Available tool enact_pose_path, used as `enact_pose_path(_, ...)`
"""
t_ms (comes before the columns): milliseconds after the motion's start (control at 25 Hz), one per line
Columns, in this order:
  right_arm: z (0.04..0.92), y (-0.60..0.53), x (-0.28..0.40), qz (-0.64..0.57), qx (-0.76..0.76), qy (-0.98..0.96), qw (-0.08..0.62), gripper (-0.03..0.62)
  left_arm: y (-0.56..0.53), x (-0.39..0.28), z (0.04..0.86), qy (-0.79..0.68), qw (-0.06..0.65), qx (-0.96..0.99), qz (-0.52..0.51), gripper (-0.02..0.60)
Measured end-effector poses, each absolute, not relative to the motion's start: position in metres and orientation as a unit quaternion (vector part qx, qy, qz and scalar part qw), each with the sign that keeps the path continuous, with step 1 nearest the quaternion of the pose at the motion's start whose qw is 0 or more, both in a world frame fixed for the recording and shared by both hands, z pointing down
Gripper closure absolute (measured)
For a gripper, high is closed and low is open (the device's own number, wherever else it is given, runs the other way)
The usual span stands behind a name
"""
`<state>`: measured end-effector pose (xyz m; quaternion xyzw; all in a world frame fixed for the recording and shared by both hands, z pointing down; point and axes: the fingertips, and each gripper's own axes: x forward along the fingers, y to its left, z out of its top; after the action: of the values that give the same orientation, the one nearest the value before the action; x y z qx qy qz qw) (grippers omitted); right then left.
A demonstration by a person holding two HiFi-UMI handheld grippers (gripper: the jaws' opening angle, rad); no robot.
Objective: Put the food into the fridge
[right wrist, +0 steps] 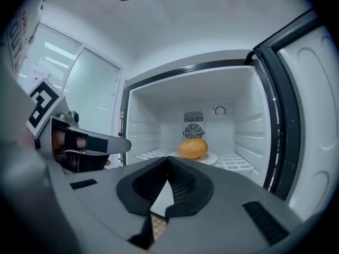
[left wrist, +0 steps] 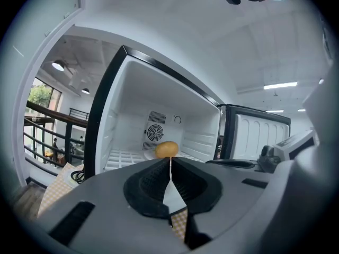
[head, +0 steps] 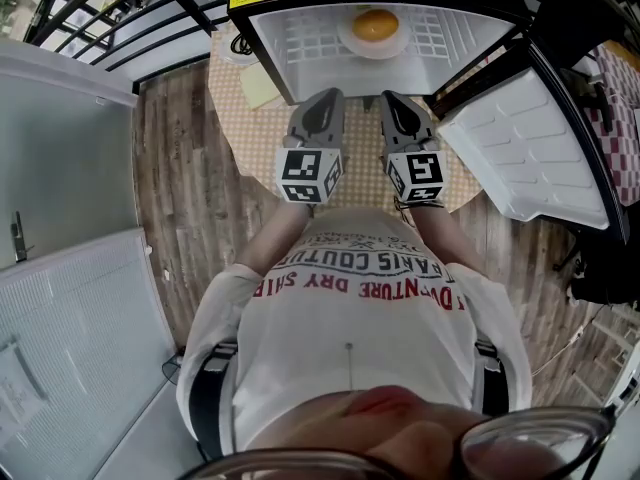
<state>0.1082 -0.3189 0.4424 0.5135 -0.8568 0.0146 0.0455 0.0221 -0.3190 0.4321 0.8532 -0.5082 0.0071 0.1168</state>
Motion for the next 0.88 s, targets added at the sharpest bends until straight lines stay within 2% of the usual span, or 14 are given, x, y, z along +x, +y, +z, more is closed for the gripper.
enact_pose_path(160, 0.4496, -0.3197, 0.1098, 0.052, 0.510, -0.858, 0.026, 0.569, -0.3188, 0.0231, 0.4342, -0.506, 0.117, 0.854, 0.011, 0.551)
enact_pose_path(880, 0.4436, -0.3181, 0.1104, 0.042, 0.517, -0.855, 0.031, 0.569, -0.3207, 0.0239, 0.4374, -0.502, 0.115, 0.857, 0.017, 0.551)
